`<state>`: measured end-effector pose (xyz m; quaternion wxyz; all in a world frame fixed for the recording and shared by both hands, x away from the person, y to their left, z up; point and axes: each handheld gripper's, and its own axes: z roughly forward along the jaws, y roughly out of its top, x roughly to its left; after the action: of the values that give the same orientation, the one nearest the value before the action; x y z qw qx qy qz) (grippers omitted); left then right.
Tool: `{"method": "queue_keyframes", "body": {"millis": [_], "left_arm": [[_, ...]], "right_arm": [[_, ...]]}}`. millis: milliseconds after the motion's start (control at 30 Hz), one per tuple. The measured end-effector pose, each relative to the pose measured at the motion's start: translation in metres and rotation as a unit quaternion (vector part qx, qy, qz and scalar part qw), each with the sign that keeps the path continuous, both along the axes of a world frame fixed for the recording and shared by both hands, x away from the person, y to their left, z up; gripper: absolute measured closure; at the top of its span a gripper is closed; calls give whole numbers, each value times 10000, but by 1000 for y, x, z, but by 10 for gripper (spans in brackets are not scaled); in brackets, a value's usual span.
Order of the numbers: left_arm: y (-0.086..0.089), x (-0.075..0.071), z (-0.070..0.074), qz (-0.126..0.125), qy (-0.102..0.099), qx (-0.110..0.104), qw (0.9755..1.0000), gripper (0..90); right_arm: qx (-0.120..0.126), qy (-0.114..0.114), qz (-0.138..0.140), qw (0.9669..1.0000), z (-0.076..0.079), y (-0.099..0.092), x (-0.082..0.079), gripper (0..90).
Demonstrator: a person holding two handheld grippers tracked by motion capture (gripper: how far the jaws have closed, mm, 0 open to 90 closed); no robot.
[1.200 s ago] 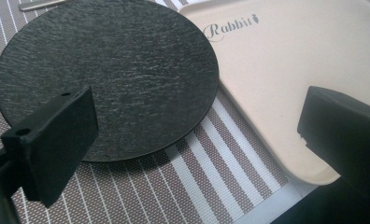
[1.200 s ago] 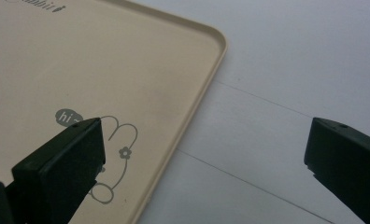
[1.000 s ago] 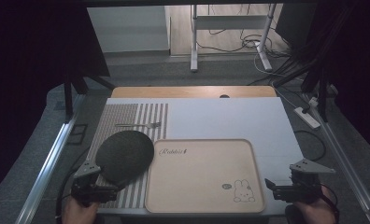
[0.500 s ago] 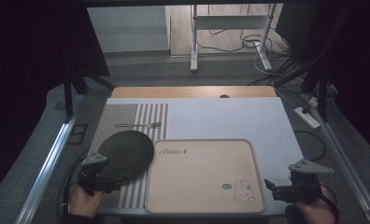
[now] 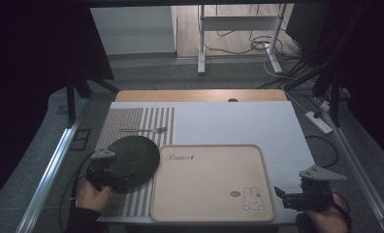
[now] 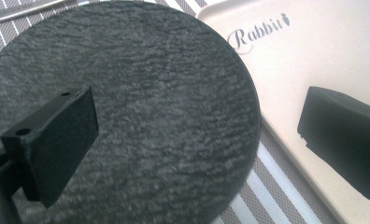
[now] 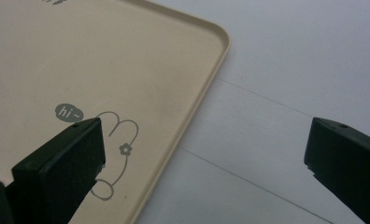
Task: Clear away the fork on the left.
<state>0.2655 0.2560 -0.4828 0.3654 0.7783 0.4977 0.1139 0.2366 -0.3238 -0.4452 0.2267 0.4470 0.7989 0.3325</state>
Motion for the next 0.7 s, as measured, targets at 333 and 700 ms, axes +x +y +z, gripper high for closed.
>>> {"method": "queue_keyframes", "body": {"millis": [333, 700], "left_arm": [[2, 28, -1, -24, 72, 6, 10000, 0], [4, 58, 0, 104, 207, 180, 9996, 0]], "right_arm": [[-2, 7, 12, 10000, 0, 0, 0, 0], [-3, 13, 16, 10000, 0, 0, 0, 0]]}}
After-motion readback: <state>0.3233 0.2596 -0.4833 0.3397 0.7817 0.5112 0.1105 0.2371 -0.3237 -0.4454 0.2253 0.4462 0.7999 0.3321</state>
